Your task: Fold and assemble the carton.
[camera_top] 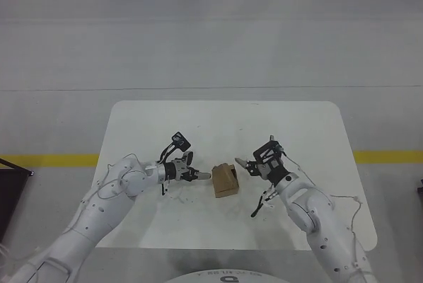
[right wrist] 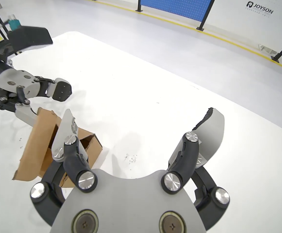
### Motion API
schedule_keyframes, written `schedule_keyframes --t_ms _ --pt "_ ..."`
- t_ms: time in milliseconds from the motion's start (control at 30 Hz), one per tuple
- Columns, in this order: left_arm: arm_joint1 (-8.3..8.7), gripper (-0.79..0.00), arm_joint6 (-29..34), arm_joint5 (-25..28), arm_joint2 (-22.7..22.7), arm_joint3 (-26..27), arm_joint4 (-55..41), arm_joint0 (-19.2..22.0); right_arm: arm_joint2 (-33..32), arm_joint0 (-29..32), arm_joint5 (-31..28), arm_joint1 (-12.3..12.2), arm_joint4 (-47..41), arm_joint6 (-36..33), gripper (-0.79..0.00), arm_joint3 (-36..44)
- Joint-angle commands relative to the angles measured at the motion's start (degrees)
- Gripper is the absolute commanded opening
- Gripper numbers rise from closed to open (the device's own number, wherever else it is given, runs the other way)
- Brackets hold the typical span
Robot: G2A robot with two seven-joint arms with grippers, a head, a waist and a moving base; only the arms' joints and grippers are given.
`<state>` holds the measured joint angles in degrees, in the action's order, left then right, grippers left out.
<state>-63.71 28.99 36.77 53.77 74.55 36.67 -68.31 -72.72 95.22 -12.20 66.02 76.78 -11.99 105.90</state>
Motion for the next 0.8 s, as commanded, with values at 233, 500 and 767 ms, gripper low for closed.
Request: schedule_keyframes --t_ms 233,500,767 --pt "0.11 0.0 -0.4 0.1 0.2 0.4 0.1 -0.4 3.5 -2.7 -1.6 0.2 4.7 -3.9 0.0 -3.7" --pt "0.15 0.0 -0.3 0.1 0.3 1.5 0.1 -0.3 4.1 -3.1 -3.5 0.0 8.3 -4.4 0.0 -4.4" --pt "0.63 0.0 -1.8 -0.1 2.3 5.1 0.8 -0.7 4.8 -3.5 -4.2 0.0 10.5 -4.0 0.0 -4.9"
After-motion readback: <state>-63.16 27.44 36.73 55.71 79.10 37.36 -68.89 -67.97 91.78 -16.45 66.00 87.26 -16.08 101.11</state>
